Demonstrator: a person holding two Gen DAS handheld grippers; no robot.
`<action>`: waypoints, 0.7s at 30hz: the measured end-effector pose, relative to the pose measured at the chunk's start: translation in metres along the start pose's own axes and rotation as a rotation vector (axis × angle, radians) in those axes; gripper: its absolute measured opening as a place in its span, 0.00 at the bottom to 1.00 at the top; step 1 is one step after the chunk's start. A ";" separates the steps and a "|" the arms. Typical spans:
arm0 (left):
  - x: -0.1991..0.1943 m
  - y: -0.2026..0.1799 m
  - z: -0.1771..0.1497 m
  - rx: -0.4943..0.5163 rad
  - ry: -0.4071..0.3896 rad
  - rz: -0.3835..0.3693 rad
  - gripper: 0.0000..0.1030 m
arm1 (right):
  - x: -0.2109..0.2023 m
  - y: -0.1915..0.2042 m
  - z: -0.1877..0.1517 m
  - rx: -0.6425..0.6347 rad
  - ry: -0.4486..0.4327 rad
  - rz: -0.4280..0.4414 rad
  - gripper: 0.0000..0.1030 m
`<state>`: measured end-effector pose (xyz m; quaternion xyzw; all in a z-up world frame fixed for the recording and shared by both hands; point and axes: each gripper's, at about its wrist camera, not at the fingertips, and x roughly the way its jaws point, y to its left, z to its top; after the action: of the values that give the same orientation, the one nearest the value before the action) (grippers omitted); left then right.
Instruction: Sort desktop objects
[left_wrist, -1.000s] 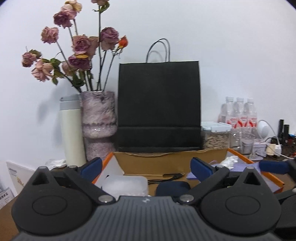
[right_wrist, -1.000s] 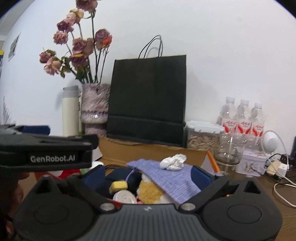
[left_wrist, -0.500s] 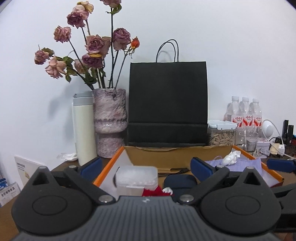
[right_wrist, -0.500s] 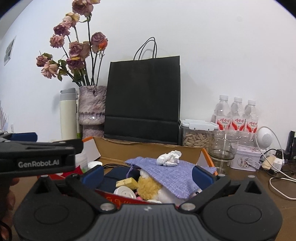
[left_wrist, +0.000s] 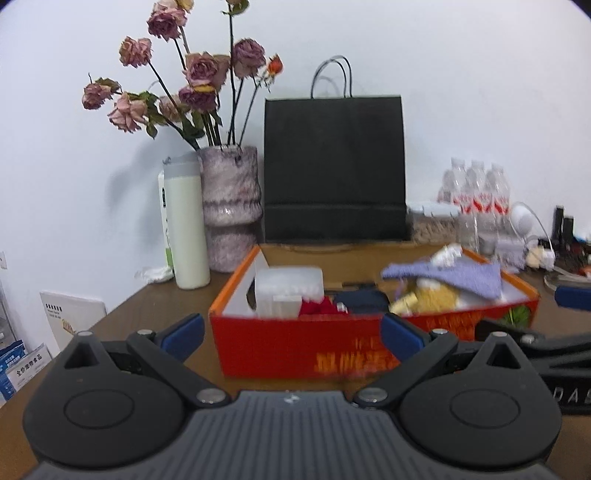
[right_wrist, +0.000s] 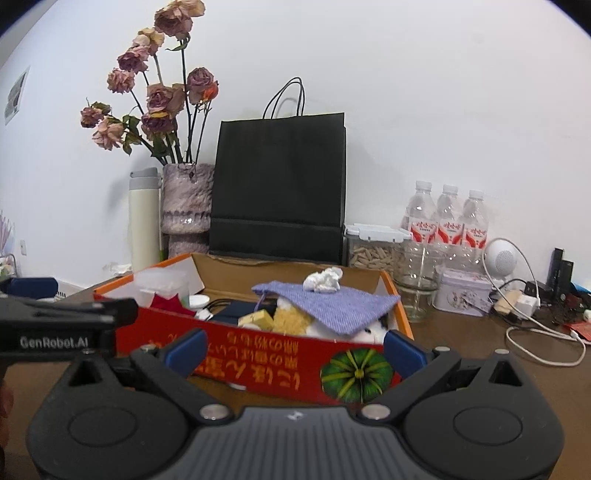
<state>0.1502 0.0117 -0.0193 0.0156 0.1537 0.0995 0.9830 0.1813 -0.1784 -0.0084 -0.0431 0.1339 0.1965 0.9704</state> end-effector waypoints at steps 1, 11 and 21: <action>-0.003 -0.001 -0.003 0.006 0.012 -0.003 1.00 | -0.004 0.001 -0.001 0.003 0.005 -0.001 0.99; -0.031 0.012 -0.016 -0.027 0.088 -0.034 1.00 | -0.034 0.012 -0.008 0.015 0.078 0.020 0.99; -0.041 0.013 -0.023 -0.041 0.132 -0.043 1.00 | -0.047 0.014 -0.013 0.021 0.125 0.038 0.99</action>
<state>0.1021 0.0161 -0.0281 -0.0142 0.2164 0.0821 0.9727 0.1313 -0.1850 -0.0087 -0.0424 0.1970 0.2106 0.9566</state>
